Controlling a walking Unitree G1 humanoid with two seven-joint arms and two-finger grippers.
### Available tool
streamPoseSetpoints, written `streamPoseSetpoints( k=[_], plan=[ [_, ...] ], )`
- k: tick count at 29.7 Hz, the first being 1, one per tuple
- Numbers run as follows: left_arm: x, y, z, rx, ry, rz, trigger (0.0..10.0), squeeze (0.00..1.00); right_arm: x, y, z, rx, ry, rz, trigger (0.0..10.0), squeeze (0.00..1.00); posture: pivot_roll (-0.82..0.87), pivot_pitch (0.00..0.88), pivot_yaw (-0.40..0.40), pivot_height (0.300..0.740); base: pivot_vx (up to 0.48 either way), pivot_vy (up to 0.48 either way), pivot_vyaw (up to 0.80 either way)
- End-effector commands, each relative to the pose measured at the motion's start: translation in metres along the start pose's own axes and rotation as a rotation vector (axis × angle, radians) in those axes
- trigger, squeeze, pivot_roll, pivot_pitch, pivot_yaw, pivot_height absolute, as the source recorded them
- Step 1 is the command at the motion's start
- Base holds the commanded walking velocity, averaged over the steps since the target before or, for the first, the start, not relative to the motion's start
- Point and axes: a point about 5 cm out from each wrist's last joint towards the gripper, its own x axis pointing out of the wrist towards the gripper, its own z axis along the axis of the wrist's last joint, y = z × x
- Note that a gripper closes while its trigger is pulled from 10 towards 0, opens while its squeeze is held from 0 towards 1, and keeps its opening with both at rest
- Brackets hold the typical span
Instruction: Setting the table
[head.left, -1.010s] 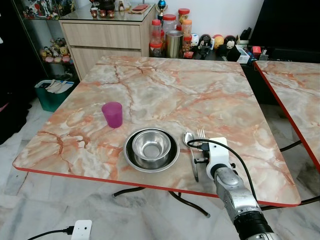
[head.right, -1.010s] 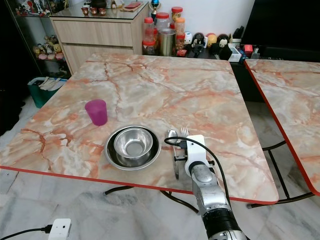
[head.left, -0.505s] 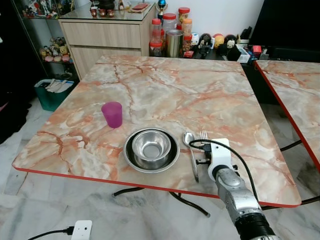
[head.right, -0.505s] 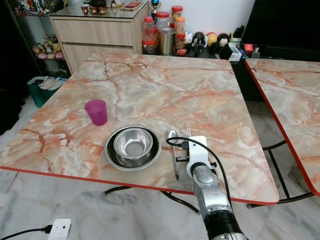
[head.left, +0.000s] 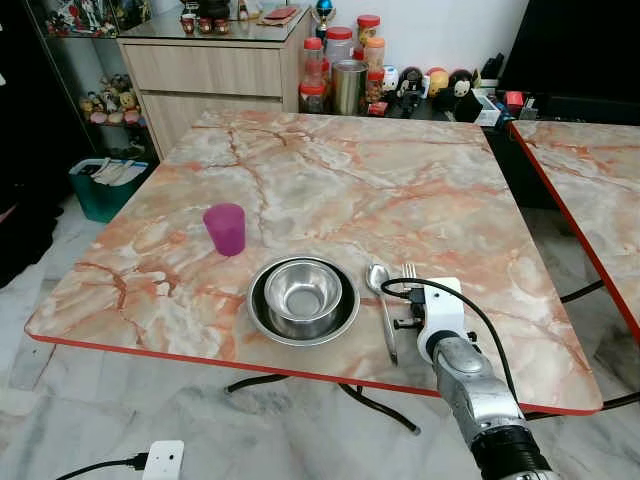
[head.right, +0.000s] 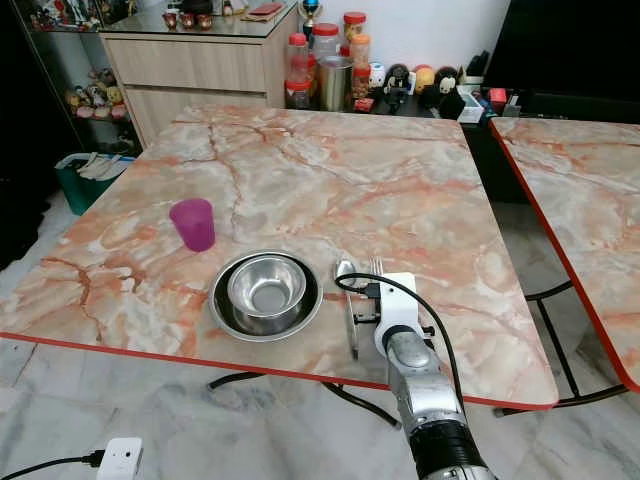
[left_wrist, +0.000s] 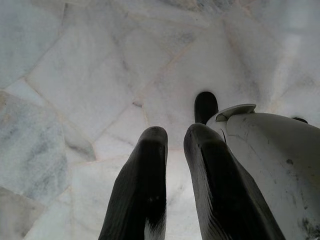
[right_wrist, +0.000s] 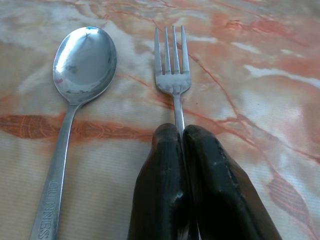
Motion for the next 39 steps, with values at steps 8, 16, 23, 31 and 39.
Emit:
streamPoseSetpoints(
  k=[8,16,23,31,39],
  plan=[
    [-0.001,0.004,-0.002,0.004,0.015,0.005,10.0,0.0,0.0,0.0,-0.006,0.022,0.034,0.003,10.0,1.0,0.07,0.0,-0.006,0.74,0.0,0.0,0.0],
    [-0.001,0.004,-0.002,0.002,0.016,0.002,10.0,0.0,-0.001,0.002,-0.005,0.031,0.031,0.015,10.0,1.0,0.07,0.0,-0.007,0.74,0.0,0.0,0.0],
    [0.0,0.004,-0.002,0.0,0.016,0.003,10.0,0.0,0.0,0.002,-0.005,0.031,0.033,0.017,10.0,1.0,0.07,0.0,-0.009,0.74,0.0,0.0,0.0],
    [0.0,0.003,-0.001,-0.009,0.013,0.002,10.0,0.0,-0.006,-0.01,0.031,0.025,-0.233,-0.051,10.0,0.0,0.07,0.0,-0.01,0.74,0.0,0.0,0.0],
    [0.0,0.004,-0.001,-0.028,0.001,0.005,10.0,0.0,-0.014,-0.022,0.068,0.063,-0.465,-0.098,10.0,0.0,0.07,0.0,-0.007,0.74,0.0,0.0,0.0]
  ],
)
